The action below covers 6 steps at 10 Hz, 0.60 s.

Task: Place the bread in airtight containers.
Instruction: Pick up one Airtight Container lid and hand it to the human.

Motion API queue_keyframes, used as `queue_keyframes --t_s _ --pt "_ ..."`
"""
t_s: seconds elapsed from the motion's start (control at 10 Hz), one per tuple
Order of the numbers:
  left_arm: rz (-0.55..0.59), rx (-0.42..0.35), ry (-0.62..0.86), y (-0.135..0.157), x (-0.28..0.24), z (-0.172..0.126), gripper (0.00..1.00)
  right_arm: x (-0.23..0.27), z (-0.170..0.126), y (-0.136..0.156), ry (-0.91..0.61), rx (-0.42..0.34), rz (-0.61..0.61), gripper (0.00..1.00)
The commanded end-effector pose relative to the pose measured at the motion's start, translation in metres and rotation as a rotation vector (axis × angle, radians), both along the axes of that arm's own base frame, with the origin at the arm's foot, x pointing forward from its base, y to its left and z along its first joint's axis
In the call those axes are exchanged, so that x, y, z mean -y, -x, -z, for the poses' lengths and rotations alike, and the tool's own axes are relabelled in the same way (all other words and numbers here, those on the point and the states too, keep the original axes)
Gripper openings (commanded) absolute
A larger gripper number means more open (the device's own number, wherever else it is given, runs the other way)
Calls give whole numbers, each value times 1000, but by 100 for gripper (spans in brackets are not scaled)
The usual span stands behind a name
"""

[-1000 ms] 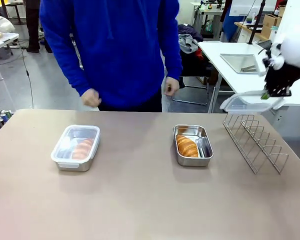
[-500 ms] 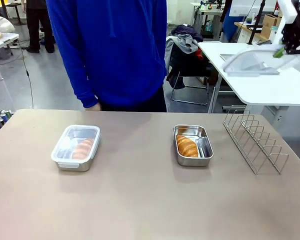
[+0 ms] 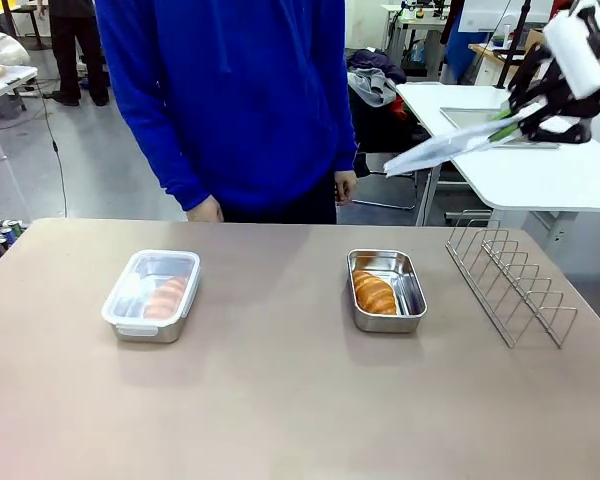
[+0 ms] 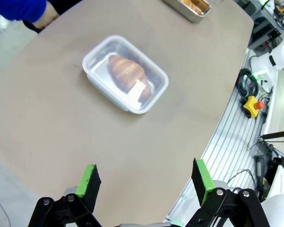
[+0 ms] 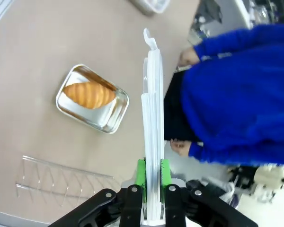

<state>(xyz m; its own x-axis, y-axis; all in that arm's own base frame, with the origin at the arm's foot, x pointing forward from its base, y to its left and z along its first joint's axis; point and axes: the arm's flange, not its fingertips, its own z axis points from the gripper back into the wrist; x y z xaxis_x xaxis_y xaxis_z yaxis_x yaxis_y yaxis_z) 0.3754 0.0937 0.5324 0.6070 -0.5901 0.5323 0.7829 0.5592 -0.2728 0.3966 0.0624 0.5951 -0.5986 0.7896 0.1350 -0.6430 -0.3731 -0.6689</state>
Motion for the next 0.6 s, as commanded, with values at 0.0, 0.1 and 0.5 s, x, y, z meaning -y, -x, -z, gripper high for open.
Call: queue_keyframes --t_s 0.0,0.1,0.5 --pt "16 6 -3 1 -1 -2 100 1 21 -13 -9 75 -104 0" --pt "16 6 -3 1 -1 -2 100 -1 24 -16 -17 99 -116 0" --pt "16 6 -3 1 -1 -2 100 -6 24 -9 29 65 -94 0"
